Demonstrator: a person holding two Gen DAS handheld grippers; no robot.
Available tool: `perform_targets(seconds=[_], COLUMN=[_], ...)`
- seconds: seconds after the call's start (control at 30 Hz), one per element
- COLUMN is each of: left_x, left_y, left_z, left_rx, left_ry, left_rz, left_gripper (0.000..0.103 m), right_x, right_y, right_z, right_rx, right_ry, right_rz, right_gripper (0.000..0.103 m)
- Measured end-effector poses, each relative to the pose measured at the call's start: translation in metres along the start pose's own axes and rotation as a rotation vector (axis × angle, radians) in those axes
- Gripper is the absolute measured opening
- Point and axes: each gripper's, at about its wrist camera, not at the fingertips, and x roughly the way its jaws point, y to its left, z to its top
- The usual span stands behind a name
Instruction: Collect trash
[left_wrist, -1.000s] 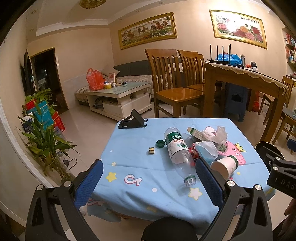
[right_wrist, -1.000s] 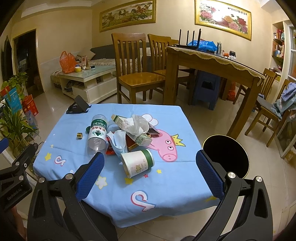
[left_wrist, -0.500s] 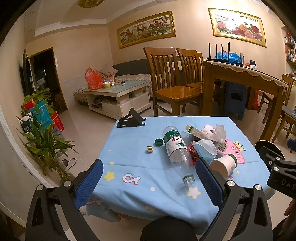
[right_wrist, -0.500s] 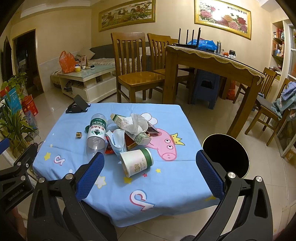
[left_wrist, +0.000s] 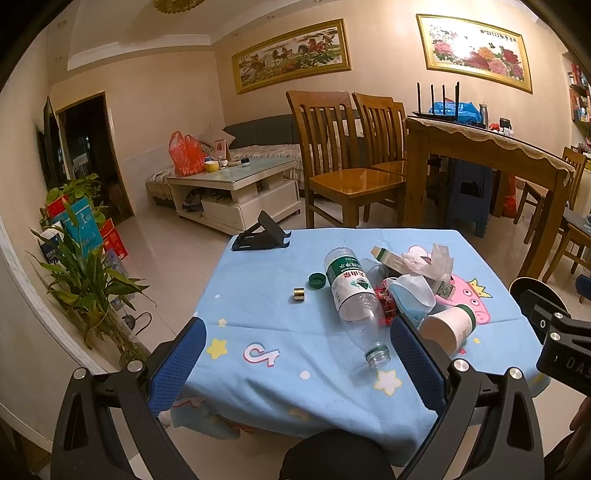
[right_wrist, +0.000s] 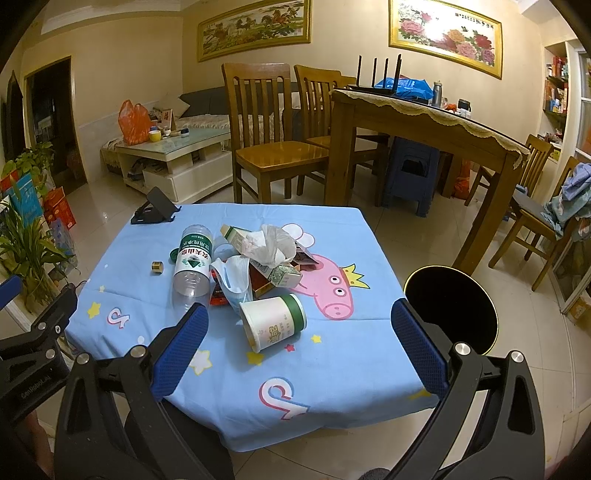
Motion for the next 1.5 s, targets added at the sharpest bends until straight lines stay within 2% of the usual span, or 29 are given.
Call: perform_targets(seconds=[0.77, 0.87, 1.0, 1.1, 1.27, 1.4, 1.43, 1.5], left_x=[0.005, 0.015, 0.041, 0.066, 0.096, 0.115, 0.118, 0.123], left_y=[0.002, 0.008, 0.036, 0.064, 0.101, 0.117, 0.117, 0.119], left_z=[-0.001, -0.006, -0.012, -0.024, -0.037, -0.044, -0.045, -0.050], left_rx=[-0.007, -0.015, -0.033, -0.061, -0.110, -0.131, -0.135, -0.140], left_ry=[0.010, 0.022, 0.066, 0.115, 0.181, 0.219, 0.229, 0.244], left_rz=[0.000, 0.026, 0.080, 0.148, 0.192, 0.181, 0.172, 0.156], left_gripper=[0.096, 0.097, 0.097, 0.097, 0.097, 0.097, 0.097, 0.097], right_x=[0.008, 0.013, 0.043, 0.079, 0.141, 0.199, 0.212, 0.241], right_y=[0.004, 0.011, 0.028, 0.048, 0.111, 0.155, 0.162, 0.173], right_z=[-0.004, 0.000, 0.010, 0.025, 0.051, 0.064, 0.065, 0.067], right_rx=[-0.022, -0.038, -0.110, -0.150, -0.271, -0.322, -0.323, -0.324], right_ry=[0.012, 0.028, 0.079, 0.152, 0.278, 0.371, 0.398, 0.462], right_rz=[-0.005, 0.003, 0.116, 0.254, 0.413, 0.399, 0.394, 0.377], right_gripper=[0.098, 0.098, 0.098, 0.098, 0.098, 0.096, 0.093, 0.080])
